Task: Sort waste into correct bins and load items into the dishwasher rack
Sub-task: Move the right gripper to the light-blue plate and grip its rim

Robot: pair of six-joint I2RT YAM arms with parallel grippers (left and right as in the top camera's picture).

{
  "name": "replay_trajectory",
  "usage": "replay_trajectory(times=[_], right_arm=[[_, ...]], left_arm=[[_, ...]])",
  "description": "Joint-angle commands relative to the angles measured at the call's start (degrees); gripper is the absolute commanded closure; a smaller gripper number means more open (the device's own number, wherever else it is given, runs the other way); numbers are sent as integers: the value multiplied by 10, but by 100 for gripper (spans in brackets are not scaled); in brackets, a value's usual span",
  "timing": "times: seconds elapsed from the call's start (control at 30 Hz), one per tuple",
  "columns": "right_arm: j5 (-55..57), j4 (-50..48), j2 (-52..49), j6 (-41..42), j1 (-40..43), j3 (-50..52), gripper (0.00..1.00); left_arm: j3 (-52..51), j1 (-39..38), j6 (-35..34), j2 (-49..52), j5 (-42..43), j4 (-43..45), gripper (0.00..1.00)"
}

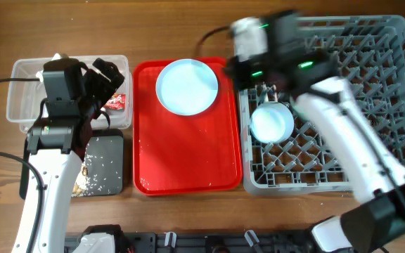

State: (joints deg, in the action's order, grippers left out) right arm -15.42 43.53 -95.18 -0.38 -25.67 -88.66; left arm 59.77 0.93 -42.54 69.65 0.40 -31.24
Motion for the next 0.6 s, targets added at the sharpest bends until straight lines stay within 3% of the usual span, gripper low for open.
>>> replay_trajectory(times=[0.0,0.23,0.43,0.53,0.57], right_arm=[[132,-46,-56,-46,-106,-6,63],[129,-110,-182,-84,-157,-6,59],[46,-111,-286,-201,-155,-6,53],[74,-109,-301,-206,-155,-6,55],[82,-111,-301,-206,-155,-6,61]], left_arm=[[7,5,1,1,2,1,0],[7,5,1,1,2,1,0],[7,5,1,1,2,1,0],[7,5,1,1,2,1,0],[7,5,1,1,2,1,0]])
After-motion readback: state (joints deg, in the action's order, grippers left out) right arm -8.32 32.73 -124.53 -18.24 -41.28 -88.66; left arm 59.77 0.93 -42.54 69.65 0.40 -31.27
